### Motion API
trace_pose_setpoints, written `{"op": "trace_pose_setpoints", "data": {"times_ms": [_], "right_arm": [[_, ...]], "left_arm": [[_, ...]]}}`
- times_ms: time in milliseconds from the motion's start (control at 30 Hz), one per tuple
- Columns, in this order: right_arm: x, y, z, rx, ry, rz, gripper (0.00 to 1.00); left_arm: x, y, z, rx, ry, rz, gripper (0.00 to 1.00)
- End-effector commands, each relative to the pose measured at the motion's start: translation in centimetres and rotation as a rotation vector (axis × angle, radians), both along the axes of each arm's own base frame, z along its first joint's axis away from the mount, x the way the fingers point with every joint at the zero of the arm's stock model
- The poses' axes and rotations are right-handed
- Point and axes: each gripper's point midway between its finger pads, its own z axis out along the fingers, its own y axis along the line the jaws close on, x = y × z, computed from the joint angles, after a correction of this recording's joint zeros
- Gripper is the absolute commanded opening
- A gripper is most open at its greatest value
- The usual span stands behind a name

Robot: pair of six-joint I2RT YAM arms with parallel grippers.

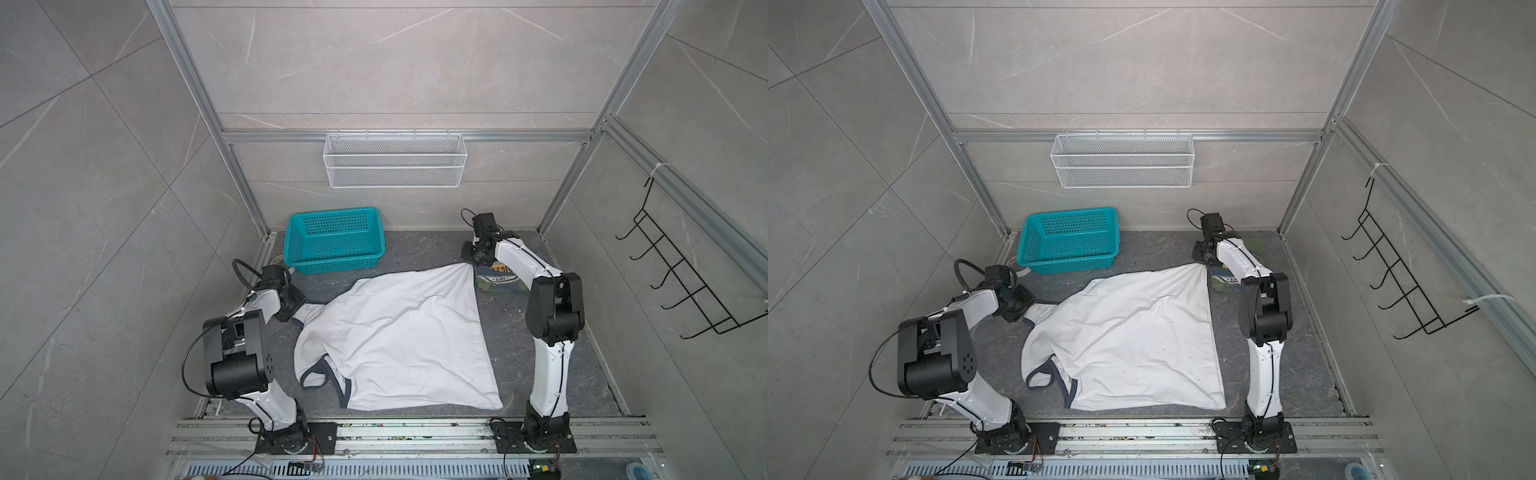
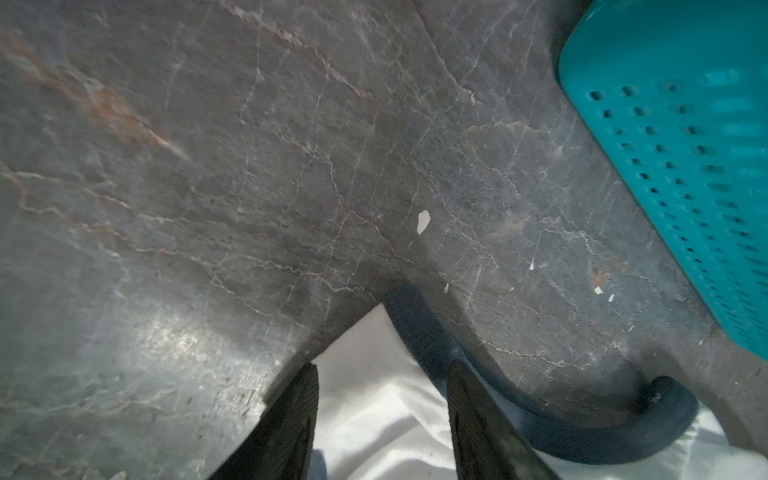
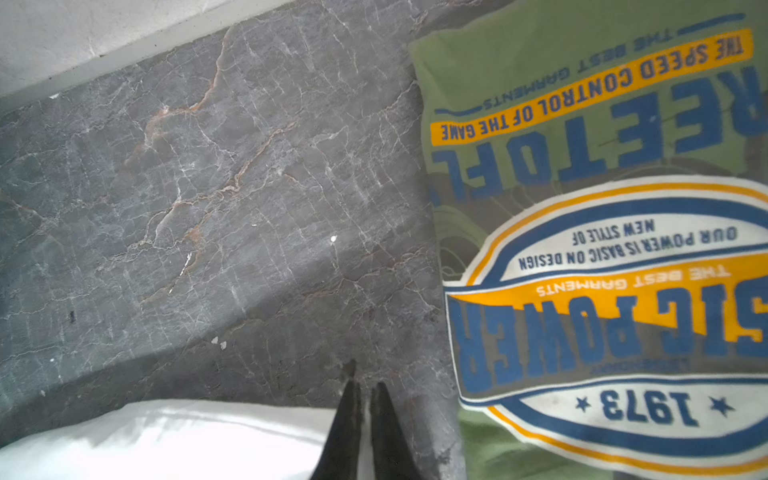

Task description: Fold and stack the tank tops

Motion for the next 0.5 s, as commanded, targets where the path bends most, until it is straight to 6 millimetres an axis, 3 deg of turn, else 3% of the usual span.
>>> {"op": "trace_pose_setpoints", "data": {"times_ms": [0, 167, 333, 400, 467], "right_arm": [[0.3, -0.3, 1.0, 0.006, -0.032, 0.001, 0.1], [0.4, -0.5, 0.8, 0.005, -0.027, -0.004, 0.09], [0.5, -1.0, 0.4, 0.0, -0.021, -0.016, 0.09], [0.5, -1.3, 0.3, -0.005, -0.019, -0.025, 0.09], [0.5, -1.7, 0.3, -0.013, -0.017, -0.034, 0.09]], "left_arm": [[1.5, -0.1, 0.5, -0.013, -0.03, -0.034, 0.48], [1.6, 0.1, -0.4, -0.013, 0.009, -0.026, 0.35], [2.0, 0.7, -0.5, 0.01, 0.032, -0.013, 0.11], [2.3, 1.1, -0.1, 0.028, 0.03, -0.004, 0.02], [2.4, 1.8, 0.7, 0.063, 0.03, 0.012, 0.0]]}}
